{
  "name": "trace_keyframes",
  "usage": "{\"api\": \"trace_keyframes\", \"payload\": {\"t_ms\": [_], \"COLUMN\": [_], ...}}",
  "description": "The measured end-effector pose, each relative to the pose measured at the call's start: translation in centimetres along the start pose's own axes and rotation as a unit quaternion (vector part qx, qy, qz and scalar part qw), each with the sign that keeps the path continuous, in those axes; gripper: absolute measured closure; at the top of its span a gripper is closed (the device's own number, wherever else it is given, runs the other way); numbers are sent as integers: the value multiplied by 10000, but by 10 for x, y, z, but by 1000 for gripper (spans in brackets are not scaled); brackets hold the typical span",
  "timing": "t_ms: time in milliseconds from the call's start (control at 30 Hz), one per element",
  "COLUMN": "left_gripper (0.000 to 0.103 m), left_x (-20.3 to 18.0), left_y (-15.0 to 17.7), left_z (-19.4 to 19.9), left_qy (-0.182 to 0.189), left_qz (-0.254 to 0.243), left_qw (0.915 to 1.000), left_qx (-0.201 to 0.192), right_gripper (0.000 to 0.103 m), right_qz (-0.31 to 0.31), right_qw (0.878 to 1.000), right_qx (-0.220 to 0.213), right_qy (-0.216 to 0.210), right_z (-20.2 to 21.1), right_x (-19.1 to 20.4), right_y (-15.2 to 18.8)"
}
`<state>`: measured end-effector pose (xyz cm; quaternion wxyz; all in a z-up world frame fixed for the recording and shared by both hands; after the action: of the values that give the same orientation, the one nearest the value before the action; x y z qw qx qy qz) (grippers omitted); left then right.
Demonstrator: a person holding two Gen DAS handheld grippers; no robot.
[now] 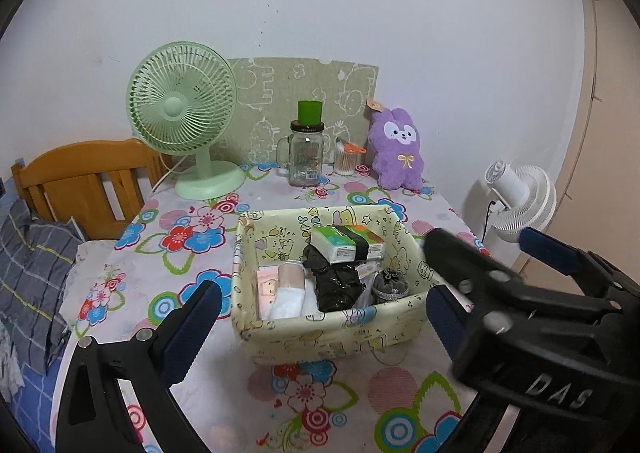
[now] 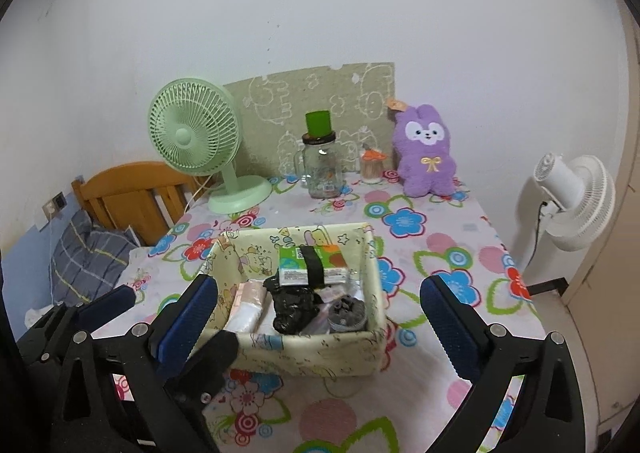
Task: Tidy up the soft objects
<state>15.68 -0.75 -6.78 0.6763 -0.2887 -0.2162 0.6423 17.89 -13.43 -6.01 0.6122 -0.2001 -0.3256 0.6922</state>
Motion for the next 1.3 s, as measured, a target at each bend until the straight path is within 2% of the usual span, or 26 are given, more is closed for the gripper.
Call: {"api": "trace_keyframes", "payload": {"t_ms": [267, 500, 700, 800, 1033, 1300], "left_gripper": [0, 0, 0, 0, 0, 0], "left_x": [5, 7, 9, 11, 11, 10], "left_y": [9, 20, 28, 32, 48, 52], "left_z": [29, 59, 87, 96, 114, 124], "left_qy": [-91, -229, -179, -173, -269, -206], "left_qz": [53, -16, -3, 43, -2, 82], "left_qw": [9997, 9990, 9980, 9977, 9972, 9964], "left_qx": [-200, -388, -612, -656, -691, -817], "right_gripper": [1, 1, 0, 0, 0, 0], "right_qz": [-208, -393, -387, -300, -388, -364], "right_qw": [9985, 9961, 9922, 9921, 9938, 9939], "right_qx": [-211, -439, -625, -661, -696, -748], "right_qy": [452, 662, 1003, 1022, 776, 719], "right_z": [42, 79, 112, 122, 134, 140], "right_x": [-17, -26, -25, -21, -16, -10], "right_y": [13, 27, 39, 47, 65, 69]}}
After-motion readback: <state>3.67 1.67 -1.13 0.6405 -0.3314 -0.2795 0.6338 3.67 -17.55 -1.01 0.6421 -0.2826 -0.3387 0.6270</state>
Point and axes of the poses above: each gripper's, at about its wrist camera, not at the fingertips, and z roughly against the way its jaws point, x to its left, y to its underside, the point moved 4 cm from there along -z, roughly the way its jaws point, and after that the axes turned 14 degrees about x, right-handed, at the moved point
